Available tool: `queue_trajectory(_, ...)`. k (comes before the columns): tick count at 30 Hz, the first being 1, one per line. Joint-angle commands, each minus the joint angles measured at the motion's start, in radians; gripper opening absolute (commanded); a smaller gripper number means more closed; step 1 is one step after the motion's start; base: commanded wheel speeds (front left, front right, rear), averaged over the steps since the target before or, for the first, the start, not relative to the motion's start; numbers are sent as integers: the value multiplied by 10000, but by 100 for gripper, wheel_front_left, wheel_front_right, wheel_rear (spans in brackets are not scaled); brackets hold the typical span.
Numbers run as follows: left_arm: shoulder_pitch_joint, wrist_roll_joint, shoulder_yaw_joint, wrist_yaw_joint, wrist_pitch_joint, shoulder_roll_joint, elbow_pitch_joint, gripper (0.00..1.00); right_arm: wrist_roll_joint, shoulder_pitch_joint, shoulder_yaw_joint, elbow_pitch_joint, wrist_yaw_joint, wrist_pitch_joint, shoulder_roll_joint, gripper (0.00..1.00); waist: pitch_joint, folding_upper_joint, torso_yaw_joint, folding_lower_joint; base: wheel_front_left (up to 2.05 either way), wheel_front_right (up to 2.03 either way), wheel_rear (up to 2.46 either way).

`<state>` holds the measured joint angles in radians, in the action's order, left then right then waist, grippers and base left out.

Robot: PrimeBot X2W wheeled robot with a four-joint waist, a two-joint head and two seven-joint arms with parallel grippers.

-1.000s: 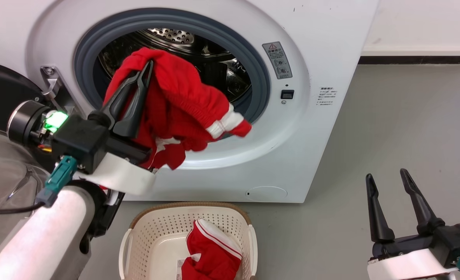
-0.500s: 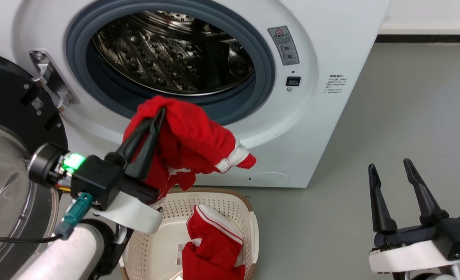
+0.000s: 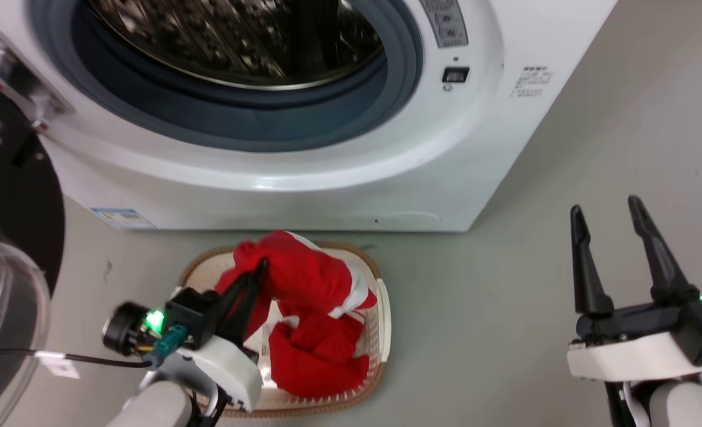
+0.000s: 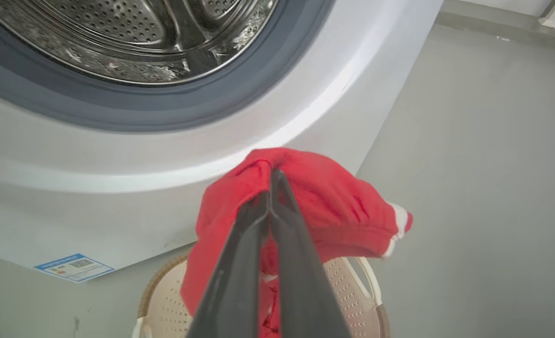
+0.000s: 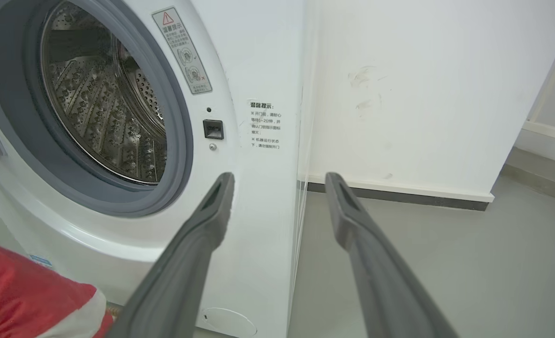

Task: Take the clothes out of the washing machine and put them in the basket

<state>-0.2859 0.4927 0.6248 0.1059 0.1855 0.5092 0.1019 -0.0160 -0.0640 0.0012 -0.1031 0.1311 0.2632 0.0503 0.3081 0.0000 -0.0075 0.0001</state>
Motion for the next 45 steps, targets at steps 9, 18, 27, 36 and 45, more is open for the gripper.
queue_trajectory(9, -1107, 280, 144, -1072, 657, -1165, 4249, 0, 63, -992, 65, -236, -7, 23, -3, 100, 1910, 0, -560, -1, 0, 0, 0)
queue_trajectory(18, -3044, -16, 419, -1786, 759, -2084, 7993, 0, -72, -1897, 151, -505, -7, 23, -5, 100, 3668, 0, -928, -1, 0, 0, 0)
queue_trajectory(27, -4870, -553, 1103, -2084, 261, -2614, 10673, 0, -309, -2495, 35, -691, -7, 23, -3, 100, 5073, 0, -1182, -1, 0, 0, 0)
queue_trajectory(36, -5581, -605, 1432, -2198, -307, -2597, 11701, 0, -465, -2760, -6, -715, -7, 23, -3, 100, 5659, 0, -1444, -1, 0, 0, 0)
queue_trajectory(45, -5358, -651, 1677, -2262, 66, -2733, 11795, 100, -381, -2591, 27, -512, -7, 23, -3, 100, 5066, 0, -1260, -1, 0, 0, 0)
